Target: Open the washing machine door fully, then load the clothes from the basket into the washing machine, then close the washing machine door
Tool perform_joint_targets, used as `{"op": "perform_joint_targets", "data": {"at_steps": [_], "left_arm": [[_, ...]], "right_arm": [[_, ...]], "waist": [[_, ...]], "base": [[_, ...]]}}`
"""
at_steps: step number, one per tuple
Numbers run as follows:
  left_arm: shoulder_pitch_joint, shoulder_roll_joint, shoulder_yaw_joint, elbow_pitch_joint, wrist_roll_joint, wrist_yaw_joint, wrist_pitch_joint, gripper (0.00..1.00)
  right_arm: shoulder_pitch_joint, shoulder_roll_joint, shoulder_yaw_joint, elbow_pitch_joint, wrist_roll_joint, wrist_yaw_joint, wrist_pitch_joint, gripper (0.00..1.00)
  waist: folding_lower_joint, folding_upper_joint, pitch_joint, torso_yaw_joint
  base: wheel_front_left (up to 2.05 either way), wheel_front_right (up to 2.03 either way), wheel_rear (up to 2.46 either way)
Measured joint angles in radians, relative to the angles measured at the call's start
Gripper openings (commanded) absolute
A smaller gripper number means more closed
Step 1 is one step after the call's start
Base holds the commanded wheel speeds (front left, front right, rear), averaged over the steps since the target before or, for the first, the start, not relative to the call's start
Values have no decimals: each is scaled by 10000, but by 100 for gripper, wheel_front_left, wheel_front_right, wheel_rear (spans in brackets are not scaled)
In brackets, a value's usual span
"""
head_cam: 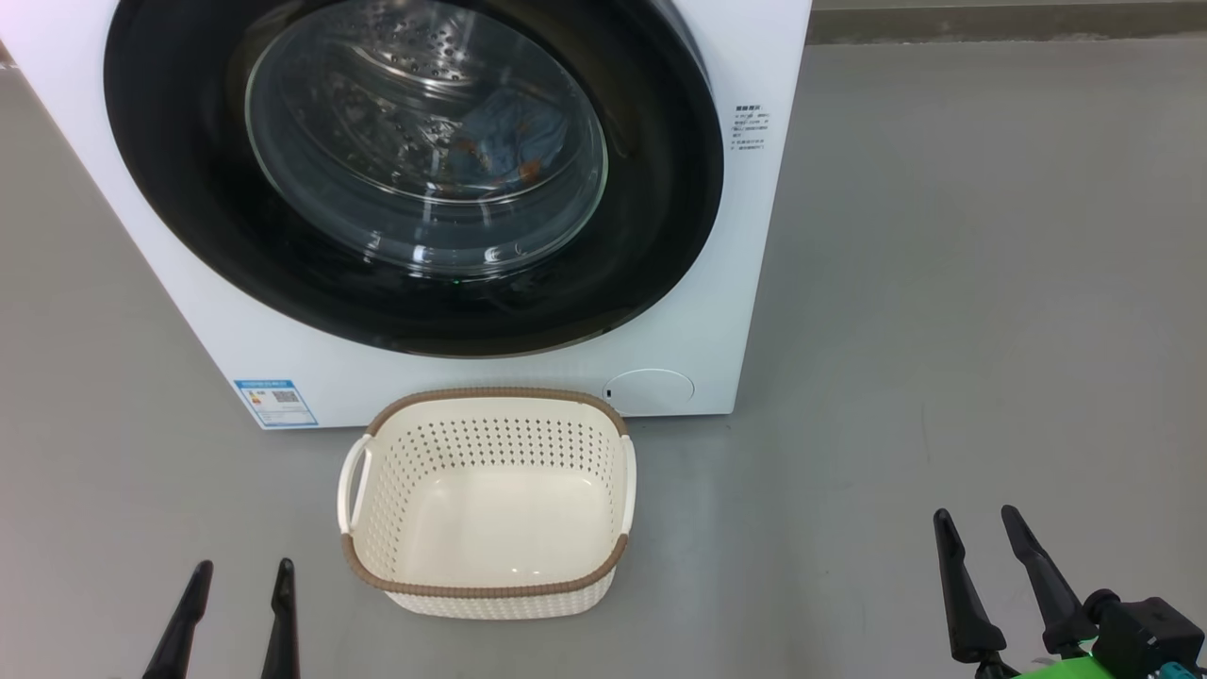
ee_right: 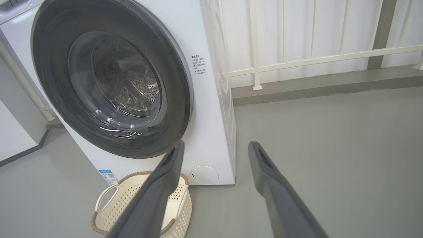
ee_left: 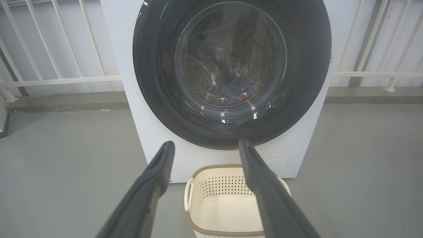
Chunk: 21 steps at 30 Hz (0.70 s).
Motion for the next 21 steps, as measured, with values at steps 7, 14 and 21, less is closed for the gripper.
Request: {"op": "perform_joint_targets", "data": {"at_steps": [7, 14, 21], "left_arm": [[0, -2, -4, 6, 0, 0, 0, 100], [0, -2, -4, 10, -2, -2, 0, 100], [0, -4, -4, 12, -4, -4, 0, 100]], "right_arm": [[0, 23, -10, 77, 2, 0, 0, 100], [0, 35, -19, 125, 2, 0, 0, 100], [0, 40, -23, 138, 4, 0, 0, 100]], "waist": [[0, 0, -30, 15], [0, 0, -62, -53], [0, 0, -73, -88]], "base": [[0, 0, 0], [0, 0, 0], [0, 0, 0]]}}
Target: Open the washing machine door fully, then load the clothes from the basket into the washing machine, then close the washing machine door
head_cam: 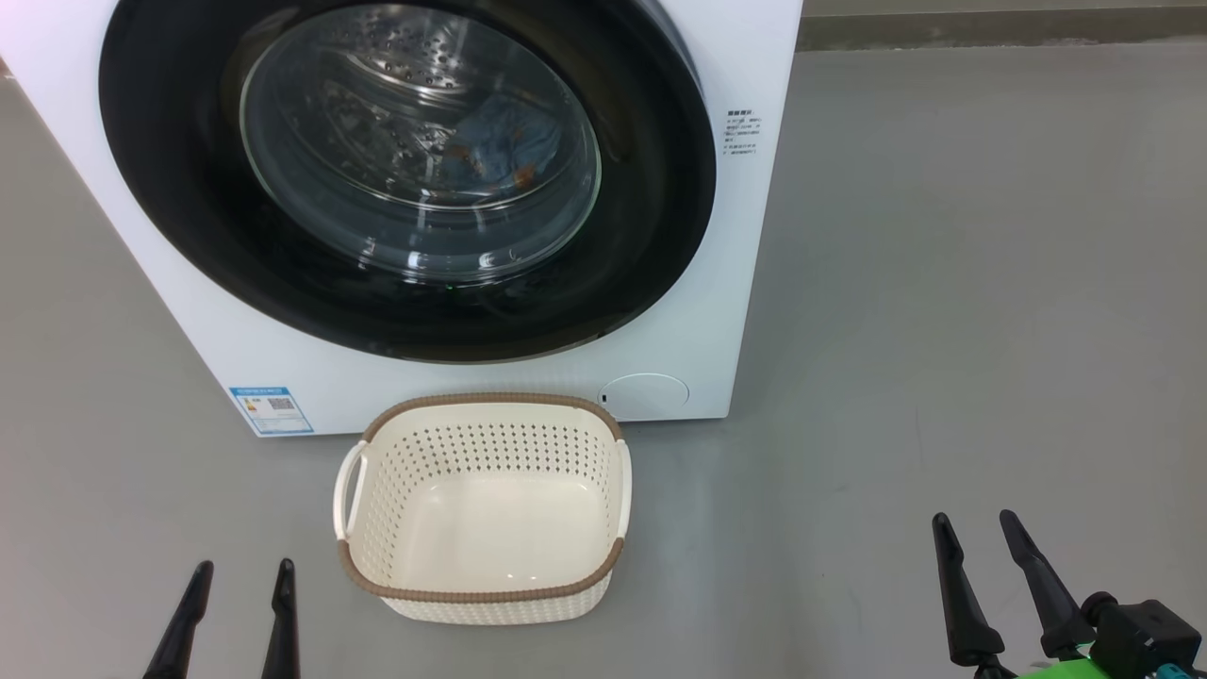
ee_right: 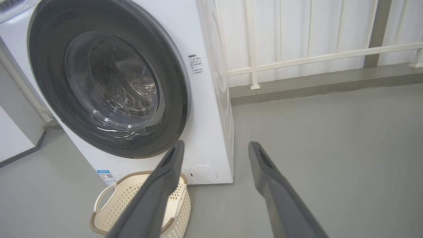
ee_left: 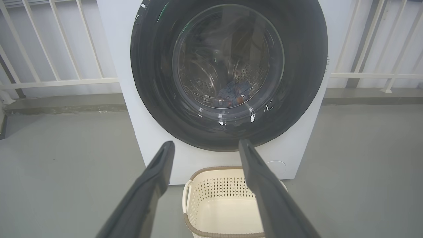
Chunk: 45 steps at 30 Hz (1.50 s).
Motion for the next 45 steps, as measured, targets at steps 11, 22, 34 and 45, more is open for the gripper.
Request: {"op": "perform_joint_targets", "data": {"at_steps": [11, 22, 34, 45], "left_arm": [[0, 0, 15, 21, -4, 0, 0, 100], [30, -232, -165, 727, -575, 0, 109, 0], [14, -230, -165, 867, -1856, 0, 447, 0], [-95, -228, -163, 1026, -3126, 0, 725, 0]], "right_arm": [[-1, 10, -12, 0, 0, 0, 0, 100], [8, 90, -4, 633, 284, 2, 67, 0], [-3, 84, -6, 727, 1496, 2, 387, 0], [-36, 73, -10, 826, 2694, 2, 662, 0]], "waist": [[0, 0, 0, -39], [1, 0, -19, -66], [2, 0, -19, -92], [1, 0, -23, -119]], "base": [[0, 0, 0], [0, 0, 0], [0, 0, 0], [0, 0, 0]]}}
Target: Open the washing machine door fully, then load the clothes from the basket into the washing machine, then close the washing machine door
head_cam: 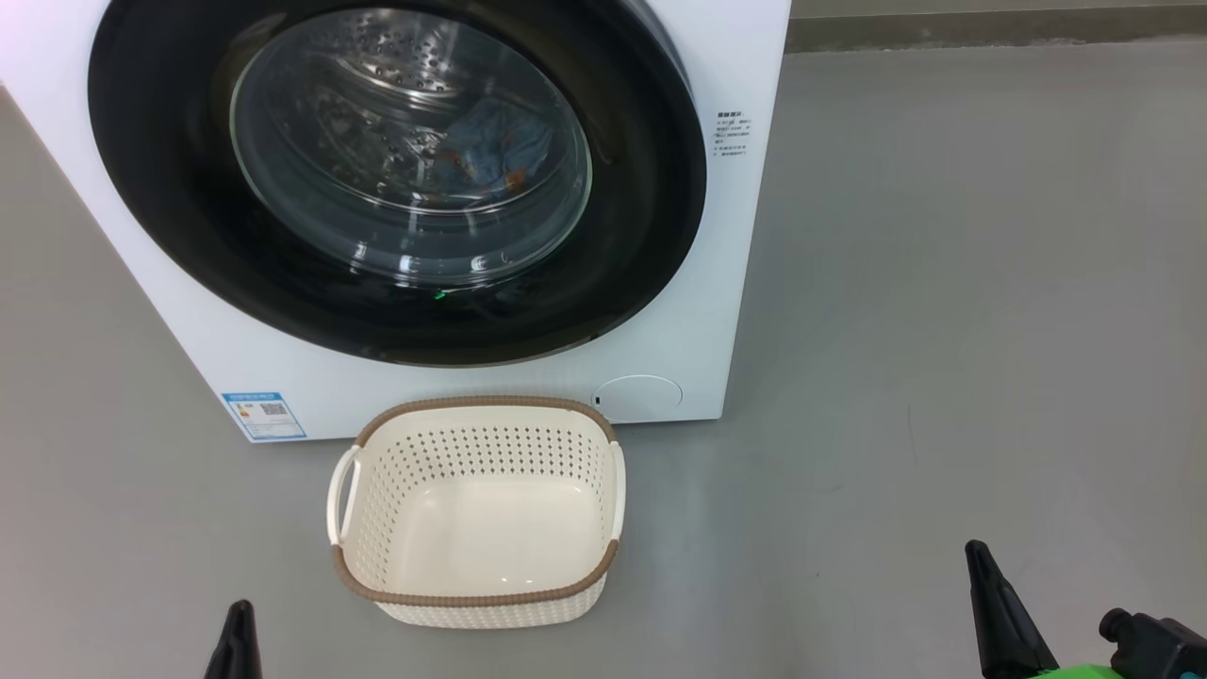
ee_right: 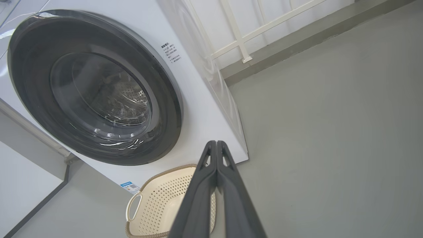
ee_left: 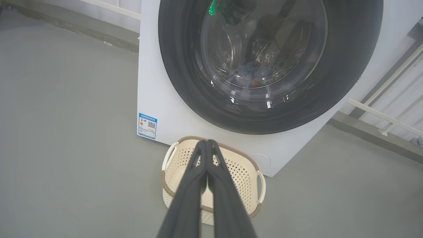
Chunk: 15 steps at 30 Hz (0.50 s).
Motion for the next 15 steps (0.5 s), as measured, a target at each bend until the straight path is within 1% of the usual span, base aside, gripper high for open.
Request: {"op": "perform_joint_targets", "data": {"at_steps": [15], "left_arm": [[-238, 2, 2, 221, -1749, 0, 441, 0]], "right_arm": [[-199, -29, -38, 144, 1693, 0, 407, 0]], "waist": [[0, 0, -6, -36]], "base": [[0, 0, 0]]}}
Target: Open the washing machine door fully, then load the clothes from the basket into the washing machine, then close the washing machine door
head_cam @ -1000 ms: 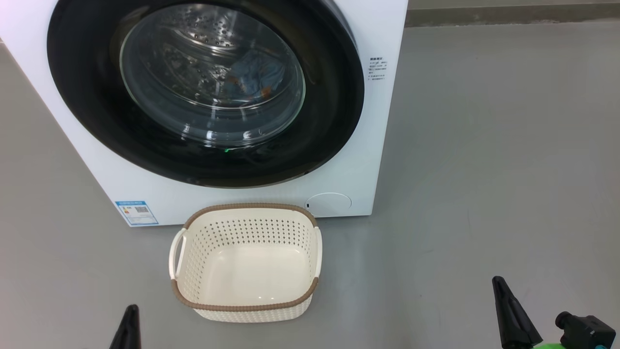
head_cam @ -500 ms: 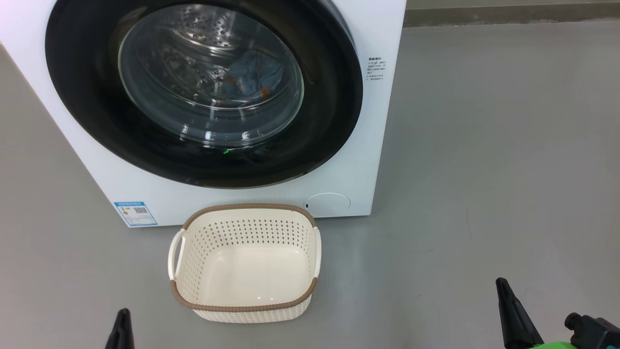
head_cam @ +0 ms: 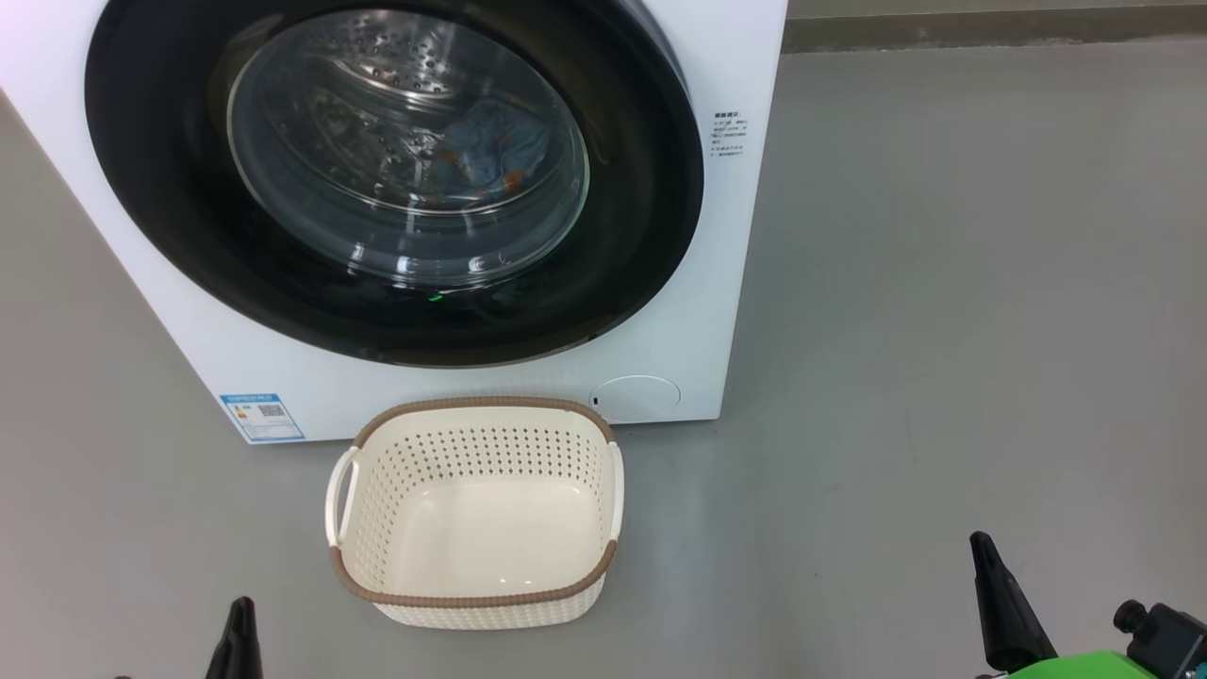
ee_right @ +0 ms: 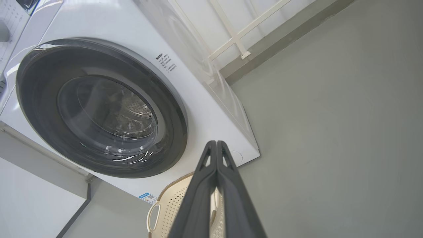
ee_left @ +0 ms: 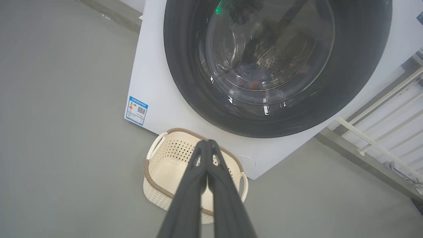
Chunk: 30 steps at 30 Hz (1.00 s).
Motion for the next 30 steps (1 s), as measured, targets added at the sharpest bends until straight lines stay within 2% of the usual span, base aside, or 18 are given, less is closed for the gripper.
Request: {"op": "perform_joint_targets", "data": {"at_steps": [30], "left_arm": [[-610, 10, 17, 424, -3607, -4, 909, 0]], "right_arm": [[-382, -56, -113, 276, 3289, -2, 853, 0]], "waist": [[0, 0, -12, -74]], "base": [[0, 0, 0]]}}
